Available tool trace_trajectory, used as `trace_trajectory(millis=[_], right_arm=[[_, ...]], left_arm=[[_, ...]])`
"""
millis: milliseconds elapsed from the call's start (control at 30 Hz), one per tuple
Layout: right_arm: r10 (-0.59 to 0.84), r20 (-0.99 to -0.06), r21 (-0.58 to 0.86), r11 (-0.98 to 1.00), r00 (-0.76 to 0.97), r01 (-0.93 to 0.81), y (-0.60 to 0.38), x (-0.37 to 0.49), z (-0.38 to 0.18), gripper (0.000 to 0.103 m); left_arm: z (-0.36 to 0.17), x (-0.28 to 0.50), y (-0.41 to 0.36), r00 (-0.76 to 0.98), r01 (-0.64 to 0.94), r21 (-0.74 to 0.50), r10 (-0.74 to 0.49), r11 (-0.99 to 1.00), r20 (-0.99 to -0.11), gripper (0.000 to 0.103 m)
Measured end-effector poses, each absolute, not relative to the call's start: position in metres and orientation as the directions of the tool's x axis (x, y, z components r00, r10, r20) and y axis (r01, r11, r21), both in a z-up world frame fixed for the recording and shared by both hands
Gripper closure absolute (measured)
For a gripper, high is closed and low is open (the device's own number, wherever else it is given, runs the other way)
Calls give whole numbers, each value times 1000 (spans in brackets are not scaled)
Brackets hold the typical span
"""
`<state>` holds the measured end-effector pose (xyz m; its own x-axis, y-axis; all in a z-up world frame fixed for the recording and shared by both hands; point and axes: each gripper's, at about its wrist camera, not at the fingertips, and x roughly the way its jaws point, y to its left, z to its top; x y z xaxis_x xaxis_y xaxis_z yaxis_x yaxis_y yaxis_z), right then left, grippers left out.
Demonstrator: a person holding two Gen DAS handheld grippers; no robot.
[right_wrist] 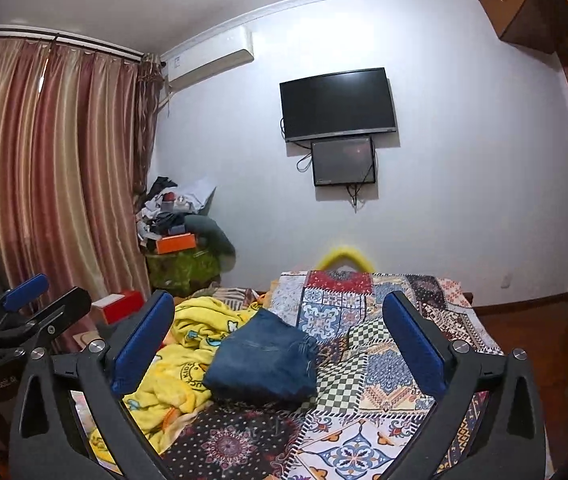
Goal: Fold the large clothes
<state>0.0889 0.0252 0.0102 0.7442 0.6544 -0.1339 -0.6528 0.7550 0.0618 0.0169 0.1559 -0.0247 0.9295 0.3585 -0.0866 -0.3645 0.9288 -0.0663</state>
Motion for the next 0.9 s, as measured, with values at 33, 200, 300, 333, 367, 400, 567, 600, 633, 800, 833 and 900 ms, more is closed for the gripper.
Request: trace_trajectory(millis=[33, 200, 300, 333, 367, 400, 567, 600, 633, 800, 833, 900], right_arm=[[655, -130, 62, 755, 744, -653, 25, 89, 11, 0], [654, -144, 63, 755, 743, -652, 26, 91, 9, 0], [657, -154, 70, 752, 738, -656, 25, 91, 6, 0], [657, -156, 71, 752, 737, -655, 24, 92, 7, 0], [658, -158, 70, 752, 737, -656, 24, 92, 7, 0], [657, -160, 70, 752, 737, -655, 24, 92, 8, 0], [655, -164, 69, 754, 738, -653, 24, 91, 8, 0], [655, -165, 69, 753, 737, -654, 23, 91, 9, 0], [655, -165, 69, 754, 737, -654, 23, 90, 9, 0], [653, -167, 69, 755, 738, -652, 25, 89, 9, 0], [653, -167, 68, 755, 739, -652, 25, 89, 9, 0], [653, -165, 65, 755, 739, -652, 25, 88, 10, 0]], left_arm=[[-26, 16, 154, 929, -366, -67, 360, 928, -87, 1], [-26, 17, 156, 927, -369, -69, 363, 927, -94, 1], [-28, 18, 157, 925, -374, -68, 367, 925, -100, 1], [-29, 19, 158, 924, -375, -69, 367, 924, -104, 1], [-30, 19, 158, 924, -375, -70, 367, 924, -106, 1], [-31, 20, 159, 924, -374, -73, 365, 924, -111, 1], [-33, 22, 162, 924, -374, -79, 364, 924, -121, 1], [-33, 22, 162, 923, -375, -79, 364, 924, -121, 1], [-33, 22, 163, 923, -376, -80, 365, 923, -123, 1], [-33, 21, 164, 923, -377, -86, 365, 922, -124, 1], [-33, 21, 164, 923, -377, -87, 365, 922, -123, 1], [-32, 21, 165, 923, -377, -88, 365, 922, -124, 1]])
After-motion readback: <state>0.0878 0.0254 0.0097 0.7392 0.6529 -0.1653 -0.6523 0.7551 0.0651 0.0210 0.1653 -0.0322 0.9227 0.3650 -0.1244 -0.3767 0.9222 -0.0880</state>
